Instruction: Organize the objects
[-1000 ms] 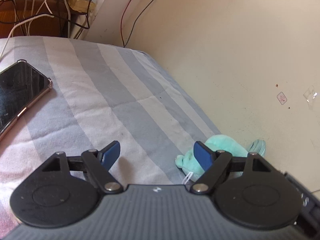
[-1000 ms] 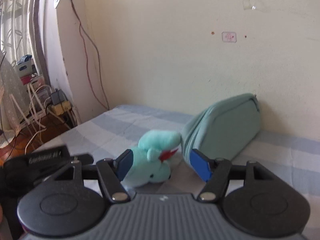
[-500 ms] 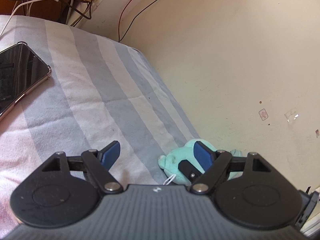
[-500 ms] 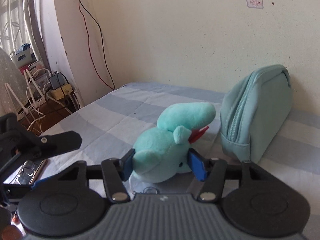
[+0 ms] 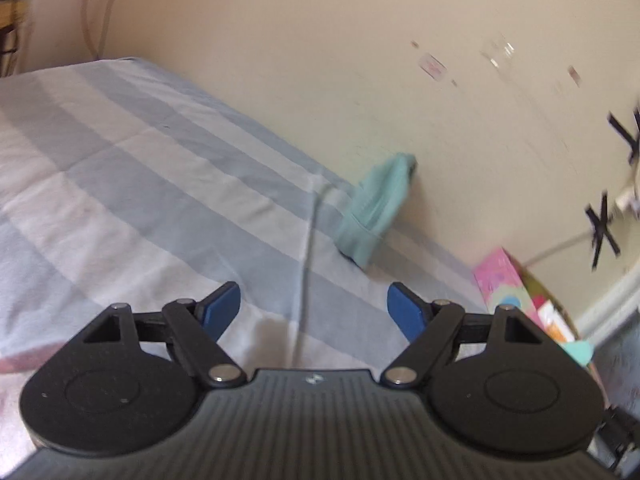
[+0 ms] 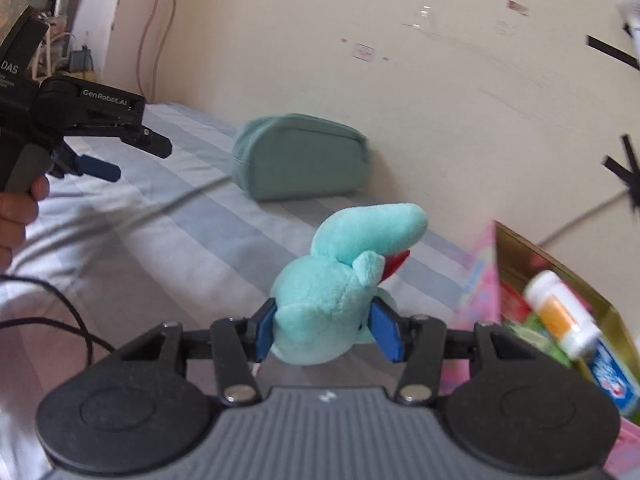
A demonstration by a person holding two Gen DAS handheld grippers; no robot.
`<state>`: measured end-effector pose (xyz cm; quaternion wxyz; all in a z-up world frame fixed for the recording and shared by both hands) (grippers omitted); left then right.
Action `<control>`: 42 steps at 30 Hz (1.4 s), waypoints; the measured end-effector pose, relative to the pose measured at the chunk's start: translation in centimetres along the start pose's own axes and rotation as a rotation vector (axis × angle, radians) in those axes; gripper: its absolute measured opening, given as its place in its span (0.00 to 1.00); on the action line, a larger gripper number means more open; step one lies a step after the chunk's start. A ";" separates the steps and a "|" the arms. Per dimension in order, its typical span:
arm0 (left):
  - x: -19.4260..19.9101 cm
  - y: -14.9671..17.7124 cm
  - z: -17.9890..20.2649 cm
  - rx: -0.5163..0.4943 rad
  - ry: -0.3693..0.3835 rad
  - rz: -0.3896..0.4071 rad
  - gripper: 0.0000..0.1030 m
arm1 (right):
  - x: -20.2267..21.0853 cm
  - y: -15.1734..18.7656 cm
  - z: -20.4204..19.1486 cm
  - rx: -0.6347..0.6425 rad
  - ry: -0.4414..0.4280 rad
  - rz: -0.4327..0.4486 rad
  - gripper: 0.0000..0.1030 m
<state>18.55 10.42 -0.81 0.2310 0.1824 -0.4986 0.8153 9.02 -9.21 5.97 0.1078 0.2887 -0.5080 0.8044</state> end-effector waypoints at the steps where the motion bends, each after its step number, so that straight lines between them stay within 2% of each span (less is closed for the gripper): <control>1: -0.3 0.6 1.1 -0.061 0.012 -0.015 0.80 | 0.9 1.1 1.2 0.004 0.034 -0.013 0.48; 4: -0.6 2.5 3.5 -0.205 0.022 -0.038 0.80 | 3.5 4.2 3.6 0.025 0.103 -0.047 0.48; 8: -1.3 4.4 5.7 -0.304 0.040 -0.073 0.80 | 5.8 7.4 4.6 0.072 0.148 -0.082 0.44; 11: -1.4 6.1 8.2 -0.332 0.096 -0.125 0.80 | 6.3 8.0 4.1 0.048 0.110 -0.057 0.45; 15: -0.6 8.4 12.2 -0.399 0.177 -0.164 0.80 | 6.4 7.4 3.1 -0.022 -0.001 0.027 0.58; 18: 0.2 9.8 14.8 -0.464 0.229 -0.179 0.80 | 6.5 6.7 2.4 -0.095 -0.118 0.088 0.59; 21: 0.2 10.2 16.1 -0.477 0.247 -0.189 0.80 | 5.3 6.1 1.8 -0.229 -0.275 0.099 0.56; 23: 0.2 10.0 16.3 -0.477 0.235 -0.187 0.80 | 4.8 6.0 1.8 -0.283 -0.313 0.100 0.54; 28: 0.1 9.7 16.4 -0.456 0.238 -0.206 0.80 | 5.6 6.7 5.4 -0.438 -0.332 0.170 0.54; 32: -0.6 10.4 17.5 -0.428 0.284 -0.260 0.80 | 4.5 8.3 7.8 -0.551 -0.298 0.136 0.56; 37: -1.4 11.0 19.0 -0.448 0.305 -0.264 0.81 | 3.6 8.5 8.2 -0.643 -0.343 0.132 0.55; 42: -2.0 11.5 20.1 -0.459 0.342 -0.264 0.81 | 0.7 8.8 10.0 -0.875 -0.423 0.105 0.53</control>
Point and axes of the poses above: each gripper's, at about its wrist camera, not at the fingertips, and x roughly against the way its jaws point, z to its right, y to its underside, the point moved 10 cm from there along -x, roughly the way its jaws point, and after that the axes turned 3 degrees about -y, right-handed, at the moved point
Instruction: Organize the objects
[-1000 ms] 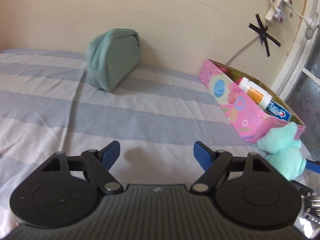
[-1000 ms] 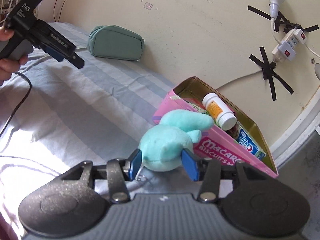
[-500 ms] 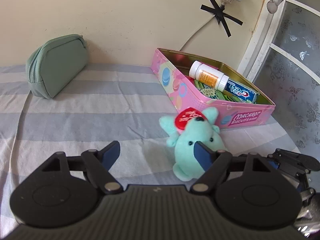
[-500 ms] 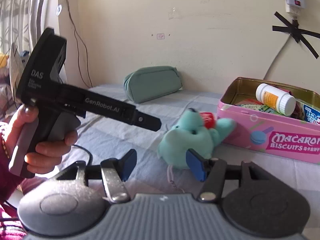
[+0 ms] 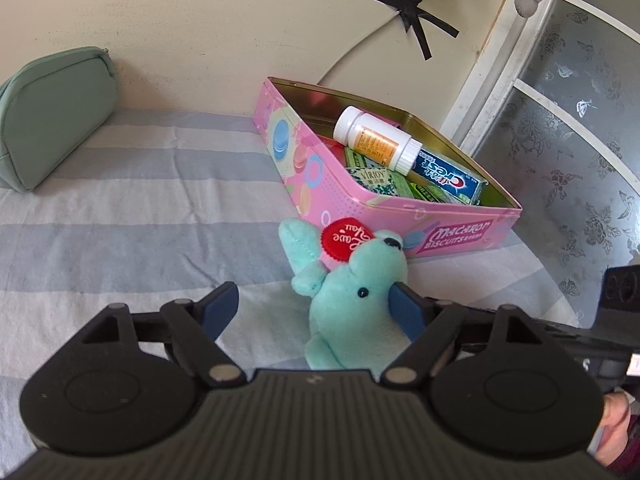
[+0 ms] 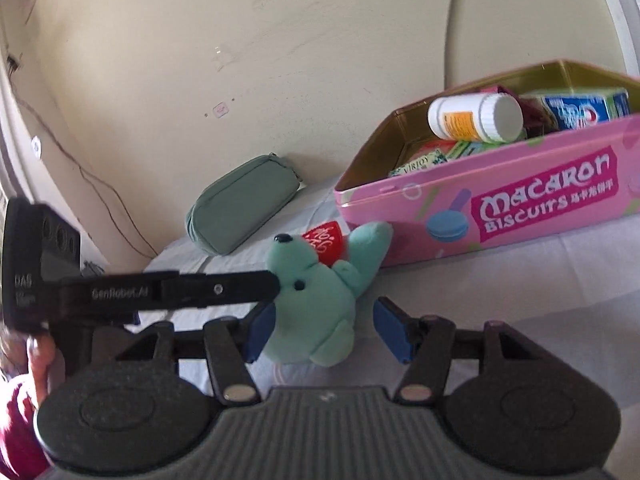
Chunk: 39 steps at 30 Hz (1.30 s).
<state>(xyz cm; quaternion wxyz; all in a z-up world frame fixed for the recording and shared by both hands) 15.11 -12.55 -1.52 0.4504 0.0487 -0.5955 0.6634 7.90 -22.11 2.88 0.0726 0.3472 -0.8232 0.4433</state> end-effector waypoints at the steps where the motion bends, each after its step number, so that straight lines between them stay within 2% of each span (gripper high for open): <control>1: -0.2 -0.2 -0.2 -0.006 -0.018 0.017 0.81 | -0.4 -0.2 0.4 -0.036 -0.012 -0.002 0.52; 5: -0.6 -0.6 -1.4 0.021 -0.026 0.033 0.78 | -2.0 0.2 1.2 -0.197 -0.105 -0.030 0.41; 6: -0.5 -0.5 -1.8 0.043 -0.004 0.024 0.75 | -2.3 0.6 1.1 -0.235 -0.130 -0.041 0.40; 9: 0.3 0.0 -2.7 0.105 0.064 0.002 0.66 | -2.5 1.5 -0.3 -0.224 -0.156 -0.074 0.40; 10: 0.8 -0.1 -3.2 0.111 0.047 0.019 0.66 | -2.8 2.2 -1.2 -0.241 -0.200 -0.109 0.39; 12: 1.6 -0.7 -4.4 0.115 -0.001 0.042 0.65 | -4.0 4.2 -3.6 -0.285 -0.312 -0.206 0.24; 13: 1.9 -0.9 -5.1 0.130 -0.019 0.049 0.65 | -4.6 5.2 -4.6 -0.261 -0.313 -0.236 0.24; 15: 2.6 -1.0 -6.3 0.166 -0.039 0.053 0.65 | -4.9 6.1 -6.3 -0.134 -0.283 -0.252 0.25; 17: 3.5 -1.0 -7.2 0.187 -0.049 0.063 0.66 | -4.0 5.8 -6.8 -0.066 -0.276 -0.229 0.26; 20: 4.2 -0.5 -7.4 0.204 -0.032 0.046 0.66 | -1.4 3.3 -5.5 -0.006 -0.204 -0.097 0.29; 22: 4.2 0.0 -6.6 0.227 0.025 0.018 0.69 | 0.5 1.5 -3.8 -0.008 -0.137 0.002 0.32; 23: 4.2 0.2 -6.2 0.237 0.050 0.006 0.75 | 1.4 0.5 -2.8 -0.026 -0.105 0.048 0.34; 25: 4.0 0.4 -4.9 0.249 0.099 -0.015 0.81 | 2.5 -0.9 -0.8 -0.072 -0.058 0.108 0.39; 27: 3.6 0.5 -3.4 0.236 0.133 -0.032 0.82 | 2.1 -1.9 0.7 -0.113 -0.029 0.125 0.49; 31: 2.1 1.0 -1.7 0.182 0.108 -0.053 0.89 | -0.1 -2.6 1.9 -0.136 0.000 0.095 0.50; 34: 1.1 1.1 -1.7 0.166 0.084 -0.059 0.83 | -2.9 -2.6 2.2 -0.170 -0.031 0.041 0.48; 36: 0.5 1.3 -2.1 0.174 0.085 -0.077 0.63 | -4.4 -1.8 2.0 -0.188 -0.045 -0.006 0.36; 39: 0.7 1.8 -3.1 0.198 0.107 -0.093 0.56 | -4.2 -1.3 0.8 -0.132 -0.049 -0.004 0.32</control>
Point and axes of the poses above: each gripper's, at about its wrist camera, not at the fingertips, and x roughly against the way its jaws point, z to its right, y to its underside, the point moved 10 cm from there along -x, roughly the way its jaws point, and after that the axes turned 3 degrees about -y, right-handed, at the moved point
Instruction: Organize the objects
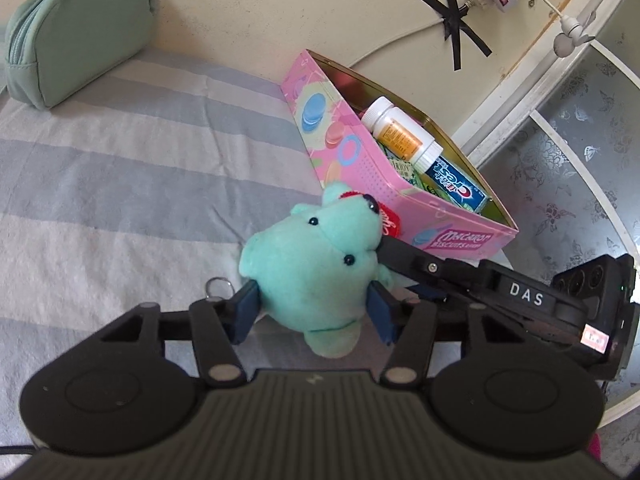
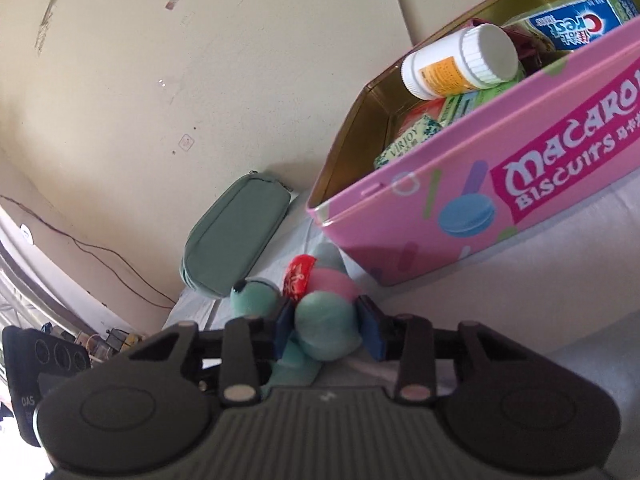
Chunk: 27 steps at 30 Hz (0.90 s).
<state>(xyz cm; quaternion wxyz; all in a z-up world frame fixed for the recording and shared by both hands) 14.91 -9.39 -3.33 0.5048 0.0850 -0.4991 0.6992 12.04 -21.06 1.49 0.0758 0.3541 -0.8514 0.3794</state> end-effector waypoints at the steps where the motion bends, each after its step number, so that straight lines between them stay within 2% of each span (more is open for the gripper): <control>1: 0.5 0.3 -0.1 0.002 0.012 -0.008 0.56 | 0.3 0.2 -0.4 0.008 -0.004 -0.008 0.31; 7: 4.7 2.7 0.4 -0.129 0.052 -0.019 0.59 | 3.6 5.2 -2.9 0.018 -0.033 -0.098 0.31; 9: 5.6 3.4 0.3 -0.152 0.046 -0.017 0.71 | 4.5 7.1 -3.1 0.017 -0.048 -0.135 0.34; 11: 5.8 3.7 -0.2 -0.144 0.020 -0.016 0.81 | 4.9 7.8 -3.4 0.064 -0.023 -0.134 0.35; 13: 5.9 3.3 -0.7 -0.119 0.007 -0.013 0.82 | 5.6 7.4 -3.7 0.137 0.014 -0.099 0.38; 15: 6.1 2.7 -0.9 -0.082 0.016 -0.006 0.82 | 6.0 6.7 -4.1 0.181 0.027 -0.063 0.53; 18: 6.3 2.3 -0.5 -0.042 0.062 -0.009 0.83 | 5.8 5.9 -4.9 0.244 0.023 -0.059 0.61; 21: 5.6 3.1 0.6 -0.045 0.096 -0.043 0.83 | 5.2 5.2 -4.8 0.263 0.006 -0.075 0.70; 25: 4.4 3.4 0.5 -0.056 0.045 -0.026 0.81 | 2.4 5.3 -3.7 0.200 -0.034 -0.146 0.68; 27: 3.7 3.4 -0.3 -0.017 0.036 -0.037 0.76 | 1.3 5.8 -2.8 0.128 -0.076 -0.172 0.54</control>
Point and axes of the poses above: each gripper's, at about its wrist camera, not at the fingertips, and x roughly against the way its jaws point, z to its right, y to its underside, the point moved 10 cm from there along -x, roughly the way its jaws point, and after that the axes turned 3 degrees about -y, right-handed, at the moved point
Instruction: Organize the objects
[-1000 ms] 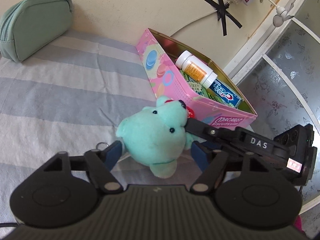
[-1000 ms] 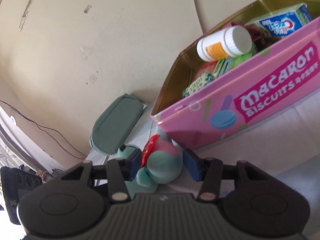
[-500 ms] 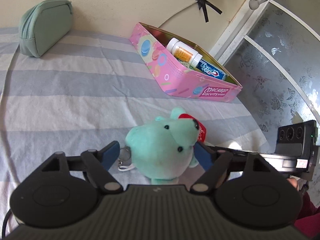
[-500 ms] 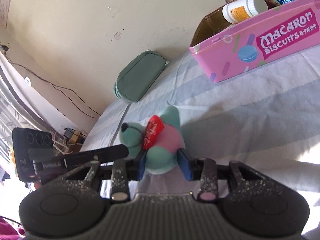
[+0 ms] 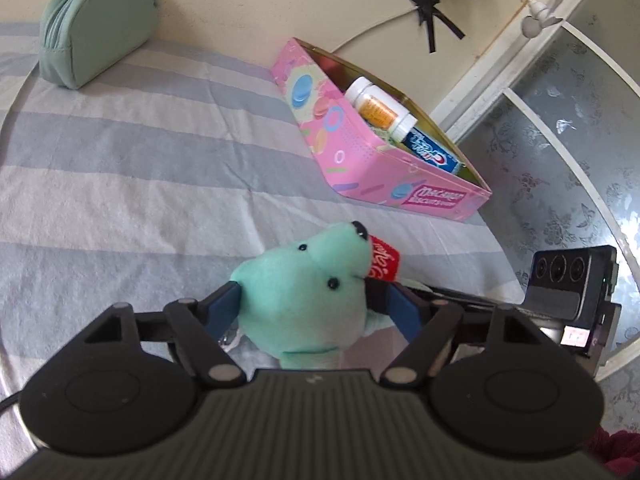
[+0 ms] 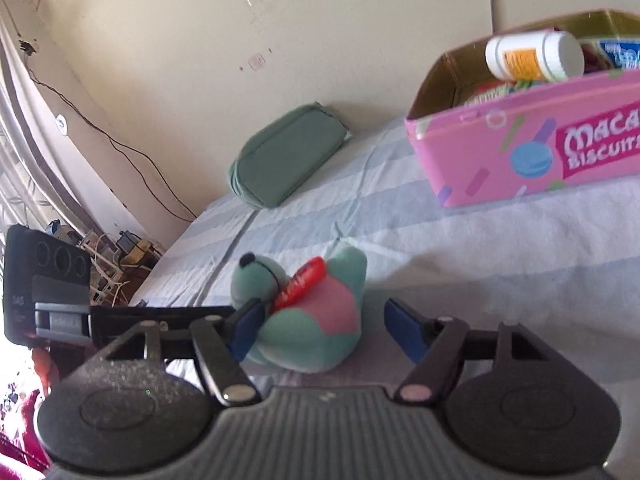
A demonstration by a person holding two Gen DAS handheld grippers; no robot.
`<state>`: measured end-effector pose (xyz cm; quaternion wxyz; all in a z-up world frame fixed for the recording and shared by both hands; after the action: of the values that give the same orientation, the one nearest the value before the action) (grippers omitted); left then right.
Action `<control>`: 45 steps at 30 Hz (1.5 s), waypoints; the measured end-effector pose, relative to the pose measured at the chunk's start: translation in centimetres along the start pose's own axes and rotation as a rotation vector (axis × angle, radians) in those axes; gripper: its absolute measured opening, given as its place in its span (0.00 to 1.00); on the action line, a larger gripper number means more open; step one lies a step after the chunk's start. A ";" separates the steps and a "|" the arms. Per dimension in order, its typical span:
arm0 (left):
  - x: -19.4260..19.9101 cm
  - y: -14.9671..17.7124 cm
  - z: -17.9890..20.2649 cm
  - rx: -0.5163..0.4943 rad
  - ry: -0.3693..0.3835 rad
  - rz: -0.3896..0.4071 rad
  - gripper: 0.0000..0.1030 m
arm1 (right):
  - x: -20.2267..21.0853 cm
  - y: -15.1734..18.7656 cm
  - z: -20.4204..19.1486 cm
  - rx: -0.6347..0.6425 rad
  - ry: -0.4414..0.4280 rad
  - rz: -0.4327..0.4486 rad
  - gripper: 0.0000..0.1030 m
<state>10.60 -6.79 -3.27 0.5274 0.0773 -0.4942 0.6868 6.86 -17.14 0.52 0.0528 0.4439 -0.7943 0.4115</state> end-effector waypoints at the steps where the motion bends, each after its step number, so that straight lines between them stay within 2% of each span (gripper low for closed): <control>1: -0.2 0.0 -0.2 0.029 0.019 -0.010 0.75 | 0.0 0.1 0.2 -0.030 -0.037 -0.009 0.49; 3: -0.3 -0.2 -0.1 0.017 0.012 -0.019 0.68 | 0.5 0.3 0.4 -0.037 -0.051 -0.009 0.42; 8: -2.4 -0.2 3.4 -0.068 0.031 -0.061 0.67 | 3.9 0.6 2.6 -0.084 -0.014 0.046 0.40; 18: -10.9 2.2 15.5 -0.307 0.159 -0.184 0.67 | 15.9 1.3 11.1 -0.226 0.152 0.245 0.40; 25: -13.8 2.9 20.3 -0.371 0.206 -0.233 0.67 | 20.5 1.3 14.4 -0.286 0.193 0.326 0.40; 28: -14.0 2.4 21.4 -0.373 0.225 -0.236 0.67 | 21.5 0.2 14.8 -0.264 0.201 0.337 0.39; 34: -13.0 -2.6 23.9 -0.405 0.247 -0.121 0.67 | 22.6 -5.7 13.3 -0.136 0.197 0.428 0.39; 39: -14.2 -9.2 25.6 -0.444 0.191 0.000 0.67 | 21.4 -13.1 13.2 -0.026 0.224 0.481 0.39; 42: -16.2 -13.1 25.4 -0.430 0.147 0.033 0.66 | 19.5 -17.6 14.2 -0.004 0.231 0.458 0.39; 45: -18.9 -16.9 24.2 -0.405 0.080 0.050 0.66 | 16.5 -21.6 16.4 -0.031 0.217 0.368 0.39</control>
<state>22.26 -38.17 7.02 0.5341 -0.0702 -0.6026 0.5888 17.75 -45.39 10.28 0.0689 0.2434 -0.8579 0.4473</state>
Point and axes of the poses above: each gripper's, at about its wrist camera, not at the fingertips, and x roughly against the way its jaws point, z to its right, y to its underside, the point moved 10 cm from there along -x, roughly the way its jaws point, and after that the axes turned 3 degrees about -y, right-handed, at the moved point
